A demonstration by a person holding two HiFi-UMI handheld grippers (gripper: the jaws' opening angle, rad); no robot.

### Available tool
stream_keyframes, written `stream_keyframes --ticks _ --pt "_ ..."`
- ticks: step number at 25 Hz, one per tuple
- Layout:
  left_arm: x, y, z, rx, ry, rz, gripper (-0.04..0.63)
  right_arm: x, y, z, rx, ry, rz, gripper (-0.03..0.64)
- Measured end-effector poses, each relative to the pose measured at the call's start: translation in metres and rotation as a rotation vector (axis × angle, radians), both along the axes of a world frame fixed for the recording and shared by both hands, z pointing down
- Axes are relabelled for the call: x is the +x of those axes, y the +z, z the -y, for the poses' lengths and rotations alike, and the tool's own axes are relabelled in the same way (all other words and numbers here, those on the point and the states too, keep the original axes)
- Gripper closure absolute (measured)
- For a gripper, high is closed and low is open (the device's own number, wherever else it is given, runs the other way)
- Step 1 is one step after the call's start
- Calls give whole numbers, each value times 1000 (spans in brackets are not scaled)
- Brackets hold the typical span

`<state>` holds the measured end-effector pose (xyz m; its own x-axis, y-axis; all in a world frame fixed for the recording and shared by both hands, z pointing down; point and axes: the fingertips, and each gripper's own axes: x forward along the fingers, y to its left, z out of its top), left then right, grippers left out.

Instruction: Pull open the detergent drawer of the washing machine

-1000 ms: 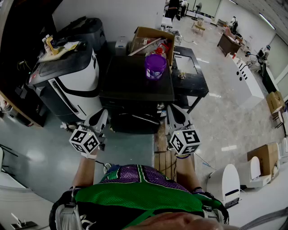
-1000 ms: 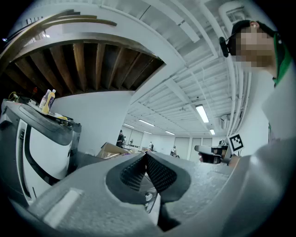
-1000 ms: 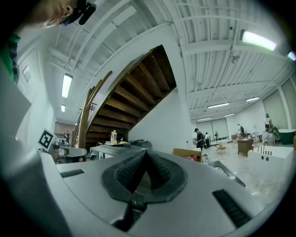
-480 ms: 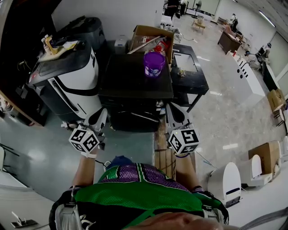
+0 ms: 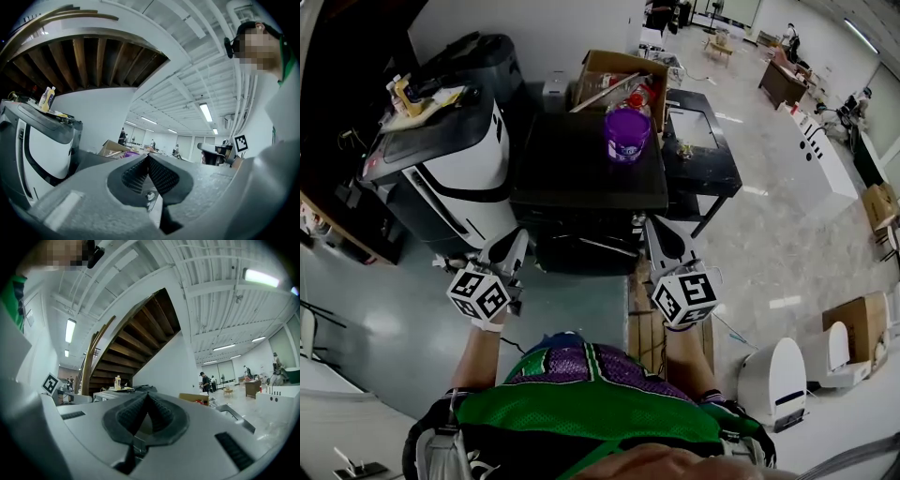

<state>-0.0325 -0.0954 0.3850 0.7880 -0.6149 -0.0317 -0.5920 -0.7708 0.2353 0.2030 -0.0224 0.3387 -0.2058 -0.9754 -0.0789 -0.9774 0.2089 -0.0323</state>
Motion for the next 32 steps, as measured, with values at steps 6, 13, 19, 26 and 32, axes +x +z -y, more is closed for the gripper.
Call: stream_keyframes --ticks 6,13,19,26,32 --pt "-15 4 36 -42 11 -34 578 -15 -2 30 -36 7 1 618" --pt "-24 4 68 -70 95 -100 527 -41 -13 54 -41 24 -38 618" --pt "-16 13 77 -109 213 -181 291 -50 -5 61 -69 39 -57 618" --pt "-10 66 104 -192 260 -163 293 -62 6 78 -90 23 -84 618" --pt "-2 125 113 -289 316 -127 293 -73 26 105 -128 -3 -83 618"
